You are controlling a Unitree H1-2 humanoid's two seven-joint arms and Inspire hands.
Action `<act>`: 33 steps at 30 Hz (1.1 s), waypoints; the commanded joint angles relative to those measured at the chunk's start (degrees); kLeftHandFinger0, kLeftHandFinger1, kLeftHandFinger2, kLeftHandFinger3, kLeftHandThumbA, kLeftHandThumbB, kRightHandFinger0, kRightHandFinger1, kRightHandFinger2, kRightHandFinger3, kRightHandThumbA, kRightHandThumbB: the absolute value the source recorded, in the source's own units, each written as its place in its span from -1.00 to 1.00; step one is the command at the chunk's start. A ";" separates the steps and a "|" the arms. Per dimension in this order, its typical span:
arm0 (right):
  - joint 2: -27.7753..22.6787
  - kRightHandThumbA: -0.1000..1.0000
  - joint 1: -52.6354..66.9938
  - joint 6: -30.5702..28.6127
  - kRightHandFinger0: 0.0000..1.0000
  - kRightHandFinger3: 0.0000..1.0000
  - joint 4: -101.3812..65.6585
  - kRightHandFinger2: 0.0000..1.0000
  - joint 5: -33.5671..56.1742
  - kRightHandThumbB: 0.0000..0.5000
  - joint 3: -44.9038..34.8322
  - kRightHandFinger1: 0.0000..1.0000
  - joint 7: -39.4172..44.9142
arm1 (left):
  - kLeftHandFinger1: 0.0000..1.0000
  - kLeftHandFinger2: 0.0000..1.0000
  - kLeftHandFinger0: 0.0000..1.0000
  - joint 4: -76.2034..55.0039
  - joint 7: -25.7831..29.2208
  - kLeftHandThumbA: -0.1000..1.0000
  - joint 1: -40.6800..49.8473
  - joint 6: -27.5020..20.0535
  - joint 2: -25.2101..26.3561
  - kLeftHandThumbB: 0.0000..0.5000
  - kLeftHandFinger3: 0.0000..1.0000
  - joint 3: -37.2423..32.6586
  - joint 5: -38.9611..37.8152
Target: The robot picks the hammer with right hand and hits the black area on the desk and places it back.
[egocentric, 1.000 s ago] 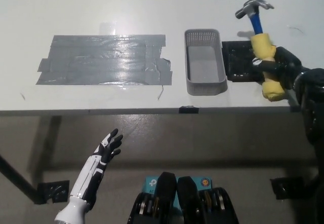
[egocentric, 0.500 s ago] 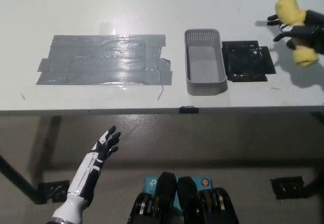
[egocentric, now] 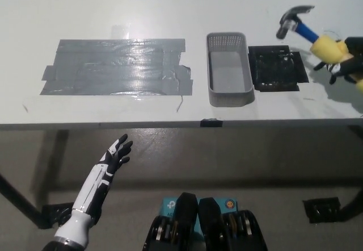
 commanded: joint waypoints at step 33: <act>-3.30 -1.00 -14.76 5.00 -1.00 0.69 -5.51 0.54 4.57 -0.67 -8.91 -0.33 7.38 | 1.00 1.00 1.00 -1.77 -0.55 1.00 -1.01 -1.53 1.30 -1.00 1.00 0.49 0.73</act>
